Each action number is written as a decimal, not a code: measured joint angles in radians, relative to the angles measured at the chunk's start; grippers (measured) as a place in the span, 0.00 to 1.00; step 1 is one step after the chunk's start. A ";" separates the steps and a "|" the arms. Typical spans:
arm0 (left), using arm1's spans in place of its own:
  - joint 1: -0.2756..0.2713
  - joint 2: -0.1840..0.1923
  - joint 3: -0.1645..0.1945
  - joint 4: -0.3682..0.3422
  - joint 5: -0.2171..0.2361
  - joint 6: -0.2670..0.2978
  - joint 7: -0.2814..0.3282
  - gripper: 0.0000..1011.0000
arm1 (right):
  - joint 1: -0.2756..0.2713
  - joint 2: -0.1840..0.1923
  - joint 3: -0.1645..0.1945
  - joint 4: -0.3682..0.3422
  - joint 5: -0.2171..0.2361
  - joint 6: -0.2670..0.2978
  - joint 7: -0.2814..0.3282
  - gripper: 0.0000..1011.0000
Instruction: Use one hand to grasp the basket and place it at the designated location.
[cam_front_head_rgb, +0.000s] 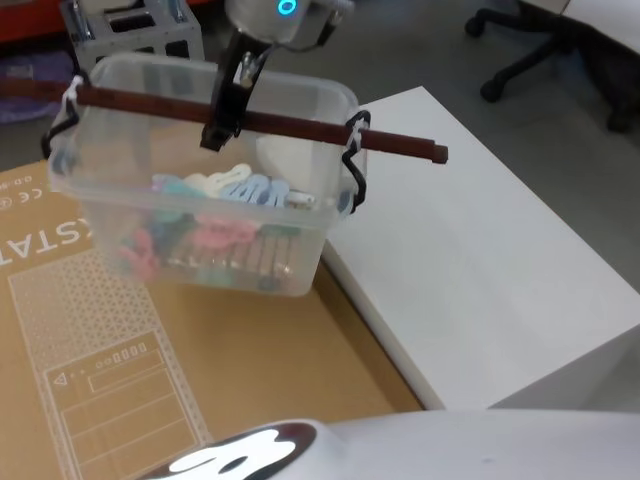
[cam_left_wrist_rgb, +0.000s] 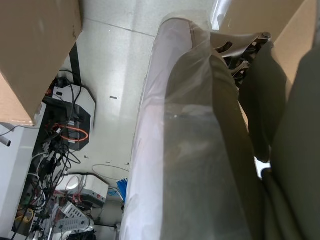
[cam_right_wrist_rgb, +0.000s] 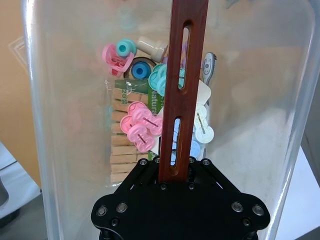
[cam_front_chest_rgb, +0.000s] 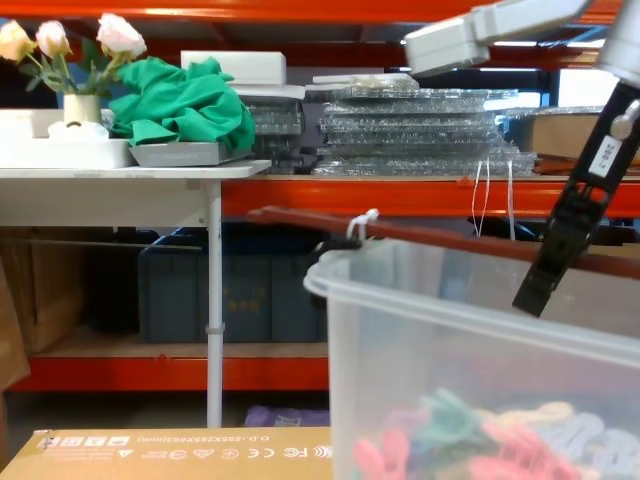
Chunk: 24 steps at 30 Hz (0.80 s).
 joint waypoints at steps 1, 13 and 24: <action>0.000 0.000 0.000 0.000 0.000 0.000 0.000 0.00 | 0.002 0.001 0.002 0.005 0.002 0.003 0.001 0.10; 0.000 0.000 0.000 0.000 0.000 0.000 0.000 0.00 | 0.021 0.022 0.031 0.076 0.011 0.062 0.028 0.10; 0.000 0.000 0.000 0.000 0.000 0.000 0.000 0.00 | 0.038 0.045 0.055 0.170 0.008 0.115 0.056 0.10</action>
